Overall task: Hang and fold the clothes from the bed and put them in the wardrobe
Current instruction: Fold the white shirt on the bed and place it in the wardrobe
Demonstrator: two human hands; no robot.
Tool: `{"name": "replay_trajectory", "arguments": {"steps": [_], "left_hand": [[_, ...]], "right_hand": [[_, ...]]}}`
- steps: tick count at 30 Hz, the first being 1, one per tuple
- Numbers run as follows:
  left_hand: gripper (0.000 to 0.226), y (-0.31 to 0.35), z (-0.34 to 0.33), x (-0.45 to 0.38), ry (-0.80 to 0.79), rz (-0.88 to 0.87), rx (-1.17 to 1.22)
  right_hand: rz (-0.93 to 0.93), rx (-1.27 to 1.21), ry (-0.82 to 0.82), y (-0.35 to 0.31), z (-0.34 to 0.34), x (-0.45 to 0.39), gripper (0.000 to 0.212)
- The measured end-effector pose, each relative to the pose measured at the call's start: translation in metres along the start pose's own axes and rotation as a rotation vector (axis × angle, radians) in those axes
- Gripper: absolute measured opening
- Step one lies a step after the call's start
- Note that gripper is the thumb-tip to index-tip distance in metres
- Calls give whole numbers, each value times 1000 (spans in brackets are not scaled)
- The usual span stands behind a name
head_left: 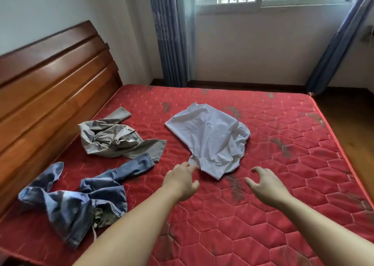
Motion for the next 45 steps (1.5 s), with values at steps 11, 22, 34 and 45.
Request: {"name": "replay_trajectory", "arguments": {"steps": [11,22,34,45], "left_hand": [[52,-14,-102,-167,-159,39,-1],[66,-91,-284,-324,-208,-105,-136],[72,-121,-329,-363,-132,-109,22],[38,-138,-330,-295,-254,-370,85]], "right_hand": [[-43,37,-195,51,-84,-163,51],[-72,176,-292,112,-246,-330,62],[150,109,125,101,-289,-373,16],[211,-258,-203,87,-340,-241,16]]}}
Point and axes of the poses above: each hand's wrist, its own x-axis away from the middle knuckle, its own z-axis out of the back of the hand, y = z × x, the point moved 5 cm from there along -x, towards the middle knuckle, and after that the axes turned 3 degrees about -y, right-handed, at the moved point
